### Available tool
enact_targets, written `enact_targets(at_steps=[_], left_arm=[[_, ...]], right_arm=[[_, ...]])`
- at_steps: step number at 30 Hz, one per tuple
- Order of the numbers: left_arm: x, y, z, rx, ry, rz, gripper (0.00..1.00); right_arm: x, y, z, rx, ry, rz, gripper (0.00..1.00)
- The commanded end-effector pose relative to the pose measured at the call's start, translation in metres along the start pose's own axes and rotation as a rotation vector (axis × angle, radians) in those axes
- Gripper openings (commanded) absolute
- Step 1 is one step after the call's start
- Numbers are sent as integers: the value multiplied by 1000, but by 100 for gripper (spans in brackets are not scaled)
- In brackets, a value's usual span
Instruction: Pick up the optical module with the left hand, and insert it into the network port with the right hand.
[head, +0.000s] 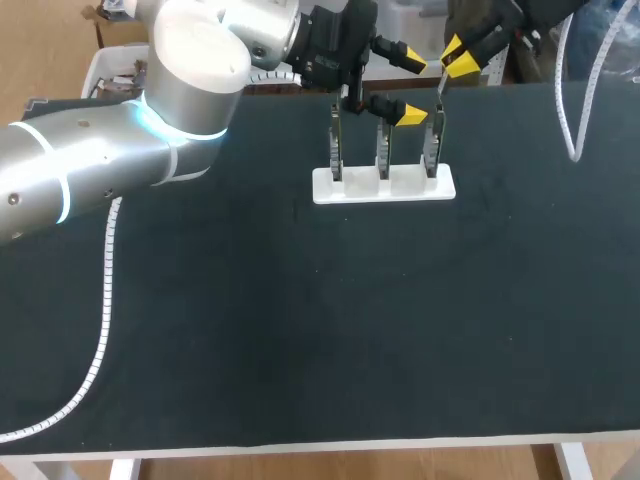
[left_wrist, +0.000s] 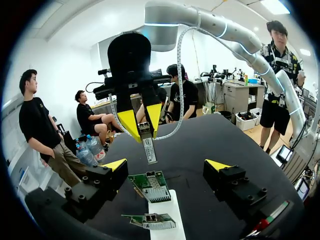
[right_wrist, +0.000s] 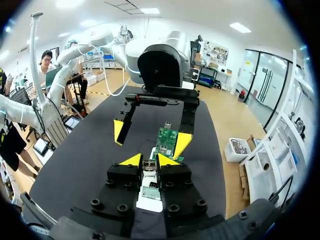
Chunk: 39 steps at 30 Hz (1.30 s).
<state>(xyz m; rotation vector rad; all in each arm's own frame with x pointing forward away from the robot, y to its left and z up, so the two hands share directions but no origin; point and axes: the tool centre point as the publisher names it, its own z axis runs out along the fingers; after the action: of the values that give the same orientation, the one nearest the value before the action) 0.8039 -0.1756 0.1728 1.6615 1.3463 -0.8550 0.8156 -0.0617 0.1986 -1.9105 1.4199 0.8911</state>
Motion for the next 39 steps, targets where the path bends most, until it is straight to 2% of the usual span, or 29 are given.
enact_targets(at_steps=[1,9,19,39], left_arm=[[-1,0,0,0,4,-1,100],[-1,0,0,0,4,-1,100],[-1,0,0,0,4,-1,100],[-1,0,0,0,4,-1,100]], right_arm=[[1,-6,-2,-52,-2,1,0],[4,-8,1,-60,-3,4,0],[4,-9,4,-66,52,0,0],[12,-12,6,-62,60,29,0]])
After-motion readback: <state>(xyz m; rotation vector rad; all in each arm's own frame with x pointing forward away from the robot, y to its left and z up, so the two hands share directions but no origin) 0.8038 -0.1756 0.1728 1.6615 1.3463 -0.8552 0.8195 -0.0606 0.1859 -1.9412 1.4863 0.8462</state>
